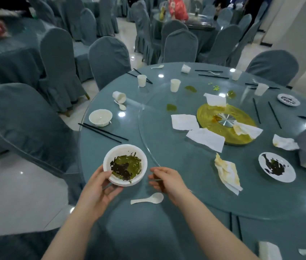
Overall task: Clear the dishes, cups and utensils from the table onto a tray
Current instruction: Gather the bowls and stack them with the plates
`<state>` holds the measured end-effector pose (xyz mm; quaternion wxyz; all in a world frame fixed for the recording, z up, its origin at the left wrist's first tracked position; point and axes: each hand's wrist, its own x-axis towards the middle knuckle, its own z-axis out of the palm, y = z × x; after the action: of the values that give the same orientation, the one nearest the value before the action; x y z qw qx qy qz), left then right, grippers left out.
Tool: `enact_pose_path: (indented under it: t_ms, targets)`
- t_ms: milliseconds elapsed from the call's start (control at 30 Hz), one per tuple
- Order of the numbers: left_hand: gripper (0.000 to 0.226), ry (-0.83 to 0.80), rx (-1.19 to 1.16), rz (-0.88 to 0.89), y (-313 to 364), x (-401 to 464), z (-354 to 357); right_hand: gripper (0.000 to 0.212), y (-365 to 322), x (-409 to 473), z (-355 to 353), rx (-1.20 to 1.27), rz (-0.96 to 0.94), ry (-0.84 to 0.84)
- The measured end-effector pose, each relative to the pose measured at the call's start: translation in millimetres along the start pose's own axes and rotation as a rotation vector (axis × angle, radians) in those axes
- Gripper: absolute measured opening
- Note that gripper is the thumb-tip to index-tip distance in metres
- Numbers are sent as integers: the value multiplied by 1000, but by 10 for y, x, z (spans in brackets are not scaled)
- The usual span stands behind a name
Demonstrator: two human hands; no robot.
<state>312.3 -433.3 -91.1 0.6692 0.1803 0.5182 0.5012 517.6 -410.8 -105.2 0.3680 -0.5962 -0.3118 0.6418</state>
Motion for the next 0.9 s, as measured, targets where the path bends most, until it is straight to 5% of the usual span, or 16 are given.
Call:
enact_pose_path:
  t_ms: [333, 733, 900]
  targets:
    - [21, 84, -132, 61, 515, 77, -768, 12, -60, 221, 802, -105, 25, -12]
    - [29, 282, -142, 53, 944, 851, -1283, 6, -353, 1916, 1651, -300, 58, -77]
    - [30, 383, -123, 42, 1087, 1001, -1538, 33, -594, 2762, 2038, -243, -4, 106]
